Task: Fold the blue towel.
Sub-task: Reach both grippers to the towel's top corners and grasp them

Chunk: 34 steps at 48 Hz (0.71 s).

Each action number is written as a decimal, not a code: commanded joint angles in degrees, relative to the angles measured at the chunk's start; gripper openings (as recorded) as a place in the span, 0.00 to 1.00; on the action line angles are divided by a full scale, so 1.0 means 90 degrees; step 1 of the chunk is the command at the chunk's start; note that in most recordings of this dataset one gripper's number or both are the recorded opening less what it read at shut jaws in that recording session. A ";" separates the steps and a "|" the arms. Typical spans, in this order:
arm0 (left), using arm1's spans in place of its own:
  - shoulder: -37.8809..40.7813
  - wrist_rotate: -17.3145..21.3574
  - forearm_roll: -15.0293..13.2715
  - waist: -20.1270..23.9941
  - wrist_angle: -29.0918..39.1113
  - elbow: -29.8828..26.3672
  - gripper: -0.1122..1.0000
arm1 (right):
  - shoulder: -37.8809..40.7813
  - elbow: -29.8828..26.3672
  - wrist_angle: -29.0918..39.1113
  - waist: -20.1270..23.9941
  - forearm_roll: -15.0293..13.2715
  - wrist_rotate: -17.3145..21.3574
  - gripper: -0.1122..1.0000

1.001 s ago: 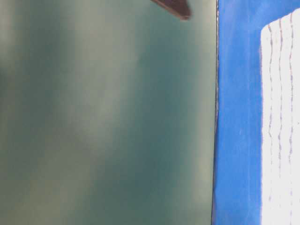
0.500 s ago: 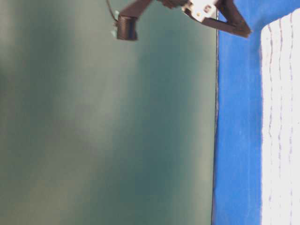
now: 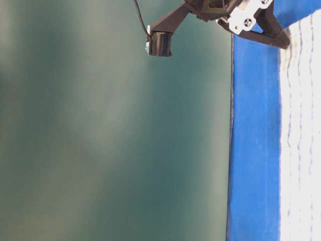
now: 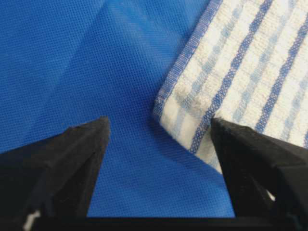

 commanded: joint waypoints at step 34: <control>-0.0215 0.0010 0.0000 -0.0107 0.0088 -0.0107 0.10 | -0.0234 -0.0156 0.0039 0.0039 -0.0010 0.0010 0.16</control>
